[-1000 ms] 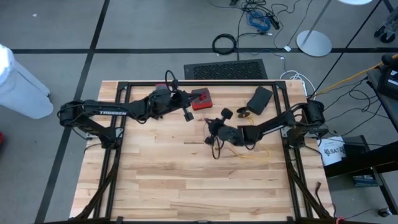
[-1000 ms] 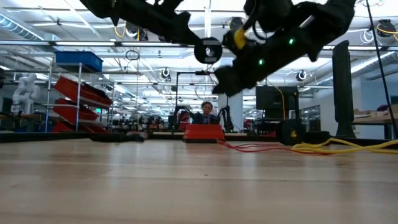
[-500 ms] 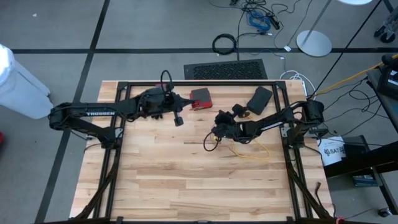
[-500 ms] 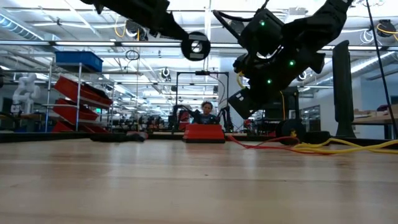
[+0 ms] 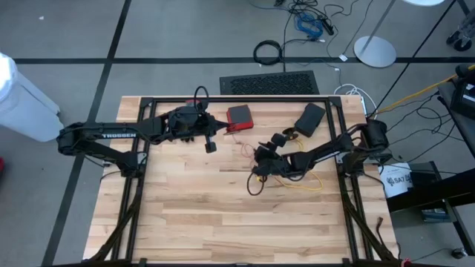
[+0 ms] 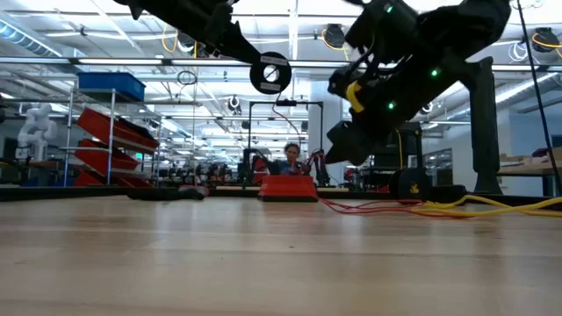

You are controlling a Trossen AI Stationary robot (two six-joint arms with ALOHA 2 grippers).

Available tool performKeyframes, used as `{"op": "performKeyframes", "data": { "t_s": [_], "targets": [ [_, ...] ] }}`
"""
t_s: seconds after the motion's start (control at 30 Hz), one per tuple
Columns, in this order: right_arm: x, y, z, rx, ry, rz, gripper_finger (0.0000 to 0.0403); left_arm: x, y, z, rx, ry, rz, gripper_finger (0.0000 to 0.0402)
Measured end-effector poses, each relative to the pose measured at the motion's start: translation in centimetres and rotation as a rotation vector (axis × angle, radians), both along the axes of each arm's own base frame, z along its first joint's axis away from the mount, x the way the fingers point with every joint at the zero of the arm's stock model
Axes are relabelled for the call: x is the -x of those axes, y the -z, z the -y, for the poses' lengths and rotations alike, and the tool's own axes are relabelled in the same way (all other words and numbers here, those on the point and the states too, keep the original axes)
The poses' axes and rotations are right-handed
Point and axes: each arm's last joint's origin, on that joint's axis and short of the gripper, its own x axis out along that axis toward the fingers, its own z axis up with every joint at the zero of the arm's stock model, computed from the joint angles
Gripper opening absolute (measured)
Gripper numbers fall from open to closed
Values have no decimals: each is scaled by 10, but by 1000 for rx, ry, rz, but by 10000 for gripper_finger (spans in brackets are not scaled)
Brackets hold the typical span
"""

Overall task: Coil cords
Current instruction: Uncoil the red wire from the spool

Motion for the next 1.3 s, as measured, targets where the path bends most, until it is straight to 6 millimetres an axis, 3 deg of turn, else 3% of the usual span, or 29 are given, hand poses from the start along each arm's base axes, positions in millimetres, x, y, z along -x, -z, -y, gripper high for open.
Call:
{"op": "performKeyframes", "data": {
  "t_s": [0.13,0.3,0.47,0.67,0.87,1.07,1.3],
  "targets": [
    [-5,-8,-16,16,-96,62,200,0,0,0,2,1,-1,0],
    [-17,-26,-25,5,-230,233,213,0,0,1,21,22,8,0],
    [-23,-41,-19,22,-275,367,202,-1,0,3,43,45,16,0],
    [-28,-44,-1,-77,-357,435,192,-2,0,8,41,63,15,0],
    [-23,-25,-6,-162,-366,260,186,-2,0,8,36,63,10,0],
    [-3,0,-24,-189,-264,-3,177,-2,0,8,35,62,10,0],
    [13,10,-50,-264,-352,-150,171,-2,0,8,36,60,11,0]
  ]
}}
